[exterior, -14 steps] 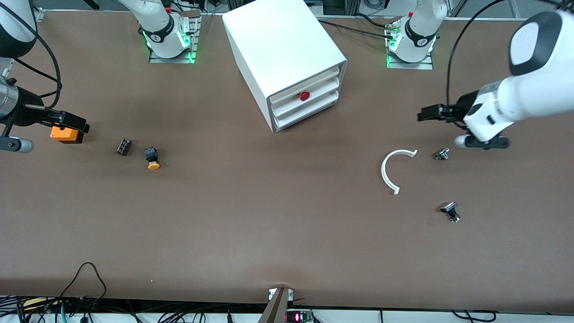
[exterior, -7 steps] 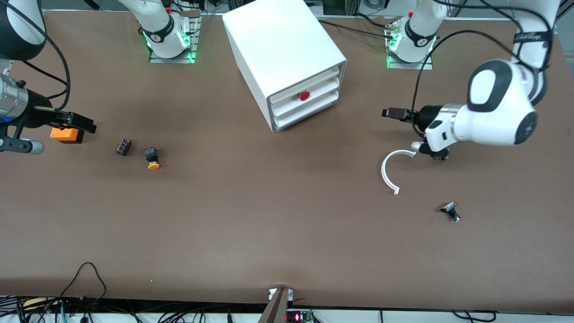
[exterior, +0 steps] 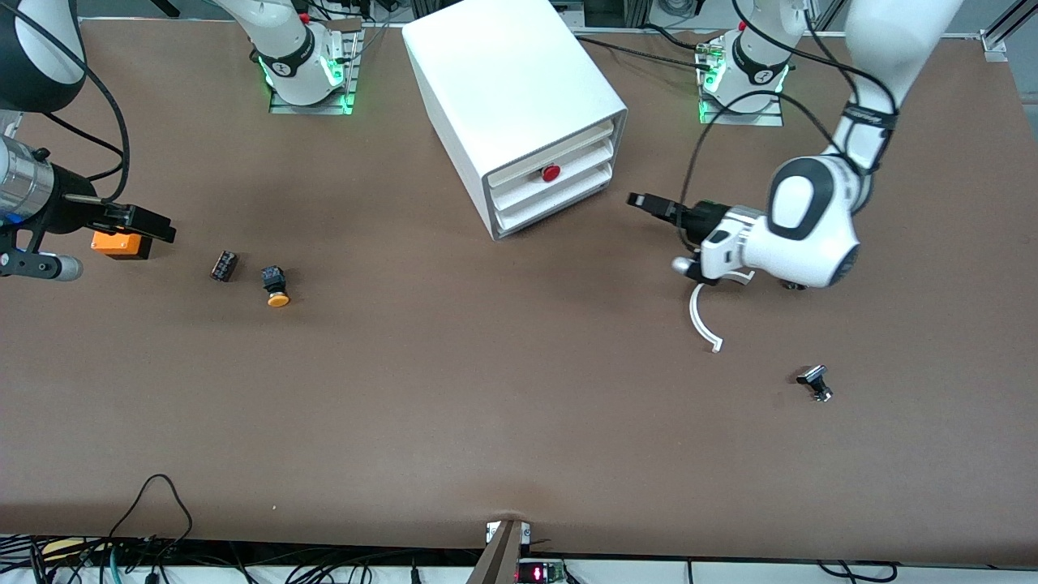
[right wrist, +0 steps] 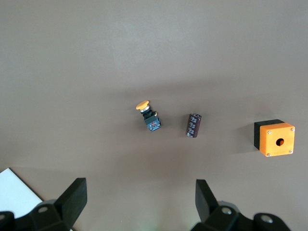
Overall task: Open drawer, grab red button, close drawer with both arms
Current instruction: 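Grasp the drawer front at the red knob with the left gripper, then pull the drawer outward with the left gripper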
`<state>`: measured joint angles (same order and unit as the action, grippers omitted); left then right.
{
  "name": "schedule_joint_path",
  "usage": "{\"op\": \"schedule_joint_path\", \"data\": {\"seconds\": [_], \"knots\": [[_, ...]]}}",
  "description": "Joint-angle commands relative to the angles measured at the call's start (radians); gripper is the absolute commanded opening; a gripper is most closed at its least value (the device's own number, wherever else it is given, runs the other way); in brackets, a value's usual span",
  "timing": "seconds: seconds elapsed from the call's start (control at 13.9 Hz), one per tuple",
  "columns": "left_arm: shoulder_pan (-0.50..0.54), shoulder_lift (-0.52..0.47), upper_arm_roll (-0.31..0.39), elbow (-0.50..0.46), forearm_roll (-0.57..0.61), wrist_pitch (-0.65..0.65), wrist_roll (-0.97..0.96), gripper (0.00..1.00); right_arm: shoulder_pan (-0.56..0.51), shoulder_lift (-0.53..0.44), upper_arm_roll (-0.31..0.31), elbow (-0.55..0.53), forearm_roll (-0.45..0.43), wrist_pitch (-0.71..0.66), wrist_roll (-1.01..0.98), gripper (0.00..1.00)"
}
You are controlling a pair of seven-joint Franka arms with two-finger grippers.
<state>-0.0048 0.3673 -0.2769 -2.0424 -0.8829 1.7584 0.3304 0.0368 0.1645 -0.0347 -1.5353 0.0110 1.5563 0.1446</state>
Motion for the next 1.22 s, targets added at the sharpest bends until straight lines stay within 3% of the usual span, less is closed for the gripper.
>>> {"op": "schedule_joint_path", "data": {"seconds": [0.0, 0.57, 0.93, 1.15], "knots": [[-0.029, 0.012, -0.016, -0.025, -0.070, 0.021, 0.057, 0.92, 0.000, 0.003, 0.001, 0.009, 0.017, 0.001, 0.012, 1.00], [-0.035, 0.013, -0.042, -0.180, -0.238, 0.038, 0.422, 0.85, -0.002, 0.001, -0.001, 0.009, 0.020, 0.001, 0.009, 1.00], [-0.037, 0.022, -0.103, -0.199, -0.272, 0.082, 0.444, 0.79, -0.002, 0.001, -0.001, 0.009, 0.018, 0.001, -0.002, 1.00], [-0.040, 0.024, -0.105, -0.200, -0.277, 0.099, 0.446, 0.22, -0.002, 0.003, -0.001, 0.009, 0.018, 0.008, 0.000, 1.00]]}}
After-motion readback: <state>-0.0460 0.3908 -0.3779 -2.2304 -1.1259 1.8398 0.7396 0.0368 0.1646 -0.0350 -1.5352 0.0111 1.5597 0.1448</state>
